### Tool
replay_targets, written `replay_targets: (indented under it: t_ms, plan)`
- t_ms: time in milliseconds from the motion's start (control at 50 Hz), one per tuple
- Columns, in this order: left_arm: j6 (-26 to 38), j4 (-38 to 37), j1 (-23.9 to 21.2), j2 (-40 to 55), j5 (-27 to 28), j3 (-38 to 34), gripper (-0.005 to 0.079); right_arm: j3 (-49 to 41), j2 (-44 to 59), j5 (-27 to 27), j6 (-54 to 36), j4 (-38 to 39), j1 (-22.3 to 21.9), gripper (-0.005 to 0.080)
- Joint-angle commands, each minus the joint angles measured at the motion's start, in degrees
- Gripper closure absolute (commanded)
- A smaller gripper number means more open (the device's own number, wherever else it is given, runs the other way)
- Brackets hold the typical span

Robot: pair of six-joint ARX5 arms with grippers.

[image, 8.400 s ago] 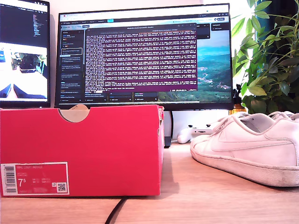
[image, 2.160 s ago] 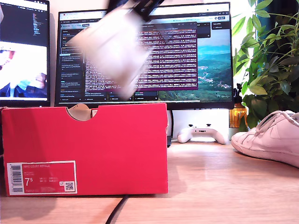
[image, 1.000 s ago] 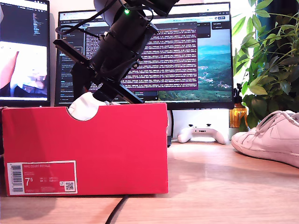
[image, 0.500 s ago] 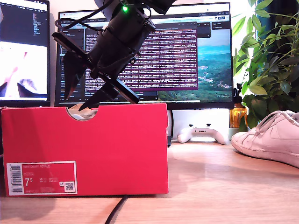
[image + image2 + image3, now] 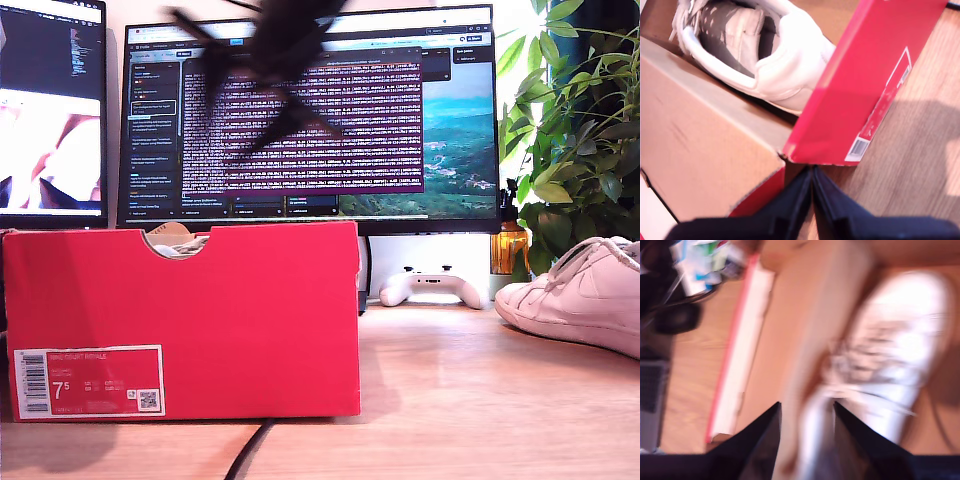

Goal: Pack the white shoes by picking the first shoe and placing it inside the red shoebox, left side, then picking and rotating the second shoe and placing it in the shoebox

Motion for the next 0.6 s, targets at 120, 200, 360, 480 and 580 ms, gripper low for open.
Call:
replay_targets:
  t_ms: [120,200,360,480,580]
  plan:
    - [-0.04,0.39,-0.15,0.24,0.09,0.46,0.0754,1.07,-0.09,-0.87,-3.3,-13.35,-4.55,0.046]
    - [-0.04,0.37,-0.15,0.24,0.09,0.46,0.0754,1.07,-0.09,2.14,-0.81,-19.23,-6.38,0.046]
    - [-0.04,0.39,-0.15,0.24,0.09,0.46,0.0754,1.07,-0.31,14.51,3.54,-27.41,-8.7,0.0459]
    - [-0.04,0.39,-0.15,0.24,0.09,0.46,0.0754,1.07,-0.46,19.52,12.09,-29.31,-10.6,0.0459]
    - [-0.04,0.37,-0.15,0.24,0.09,0.46,0.0754,1.07,-0.57,23.58,15.82,-32.24,-12.22,0.0459]
